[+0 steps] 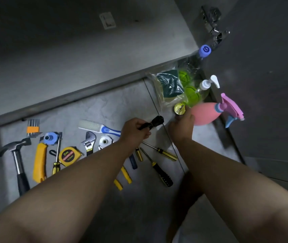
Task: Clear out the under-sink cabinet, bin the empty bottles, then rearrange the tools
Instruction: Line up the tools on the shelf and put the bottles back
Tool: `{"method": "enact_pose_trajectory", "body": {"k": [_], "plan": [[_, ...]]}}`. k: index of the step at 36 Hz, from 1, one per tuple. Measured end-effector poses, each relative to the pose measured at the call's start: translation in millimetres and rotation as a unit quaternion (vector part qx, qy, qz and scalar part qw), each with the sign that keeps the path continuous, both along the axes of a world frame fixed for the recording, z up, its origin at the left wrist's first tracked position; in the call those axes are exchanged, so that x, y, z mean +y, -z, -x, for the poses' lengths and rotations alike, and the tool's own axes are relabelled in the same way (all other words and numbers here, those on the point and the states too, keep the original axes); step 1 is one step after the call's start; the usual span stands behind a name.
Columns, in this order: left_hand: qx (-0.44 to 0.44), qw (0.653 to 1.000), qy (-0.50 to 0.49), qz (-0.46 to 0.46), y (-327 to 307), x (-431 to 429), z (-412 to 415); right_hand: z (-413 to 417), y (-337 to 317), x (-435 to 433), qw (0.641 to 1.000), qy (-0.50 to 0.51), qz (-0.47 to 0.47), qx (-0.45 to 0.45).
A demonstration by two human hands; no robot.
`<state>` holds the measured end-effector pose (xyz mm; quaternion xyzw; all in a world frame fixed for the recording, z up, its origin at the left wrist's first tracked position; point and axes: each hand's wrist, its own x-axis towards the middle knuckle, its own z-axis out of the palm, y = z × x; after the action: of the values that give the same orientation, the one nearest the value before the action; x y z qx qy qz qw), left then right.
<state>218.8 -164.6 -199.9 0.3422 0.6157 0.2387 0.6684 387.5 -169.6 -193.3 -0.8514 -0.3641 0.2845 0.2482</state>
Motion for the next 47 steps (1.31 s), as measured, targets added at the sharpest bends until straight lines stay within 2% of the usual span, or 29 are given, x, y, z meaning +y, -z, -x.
{"method": "enact_pose_trajectory", "body": {"k": [3,5,8,10,12,16,22,24,27,29,31,33,36,38,43,47], "plan": [[-0.003,1.000,-0.004,0.006,0.0,-0.9,-3.8,5.0,-2.8,-9.4,0.999,0.014,-0.020,-0.026],[-0.004,1.000,-0.002,0.010,-0.3,-1.5,-6.7,12.0,-5.2,-18.7,0.999,0.046,-0.019,0.001],[0.017,1.000,0.003,0.002,-1.6,-4.2,-11.0,26.3,-11.0,-30.8,0.983,0.080,0.052,0.156],[0.087,0.994,0.042,-0.043,-2.5,-6.2,-12.4,35.4,-13.9,-38.1,0.953,0.079,0.070,0.283],[0.135,0.984,0.083,-0.080,-6.5,-8.2,-11.3,40.4,-18.2,-41.4,0.945,0.074,0.065,0.310],[0.147,0.968,0.156,-0.130,-13.4,-10.7,-5.5,35.7,-18.7,-39.2,0.930,0.113,0.062,0.344],[0.127,0.960,0.201,-0.146,-9.5,-14.3,16.2,14.3,-13.7,-30.2,0.947,0.180,0.068,0.259],[0.135,0.955,0.214,-0.156,-5.5,-15.2,26.1,5.9,-4.0,-28.2,0.962,0.175,0.082,0.193],[0.142,0.946,0.227,-0.183,-2.9,-15.5,37.0,6.2,0.7,-28.2,0.988,0.077,0.102,0.083],[0.160,0.934,0.230,-0.220,-3.5,-15.4,42.5,14.2,2.3,-25.4,0.993,0.001,0.117,0.036],[0.217,0.904,0.243,-0.278,-3.7,-13.6,48.5,22.5,8.8,-20.6,0.984,-0.061,0.166,-0.008],[0.287,0.864,0.264,-0.320,-5.0,-10.0,56.5,29.6,13.9,-13.9,0.974,-0.081,0.206,-0.042],[0.379,0.806,0.318,-0.325,-2.6,-5.4,71.2,32.9,15.7,-9.0,0.974,-0.048,0.214,-0.059],[0.418,0.780,0.345,-0.311,1.8,-4.3,79.6,30.7,15.1,-12.4,0.978,-0.003,0.201,-0.054],[0.446,0.756,0.357,-0.319,13.4,-10.0,89.3,13.0,13.0,-23.7,0.976,0.137,0.168,-0.032],[0.446,0.752,0.353,-0.333,12.4,-13.1,94.3,-1.4,11.2,-22.8,0.975,0.170,0.140,-0.006]]}}
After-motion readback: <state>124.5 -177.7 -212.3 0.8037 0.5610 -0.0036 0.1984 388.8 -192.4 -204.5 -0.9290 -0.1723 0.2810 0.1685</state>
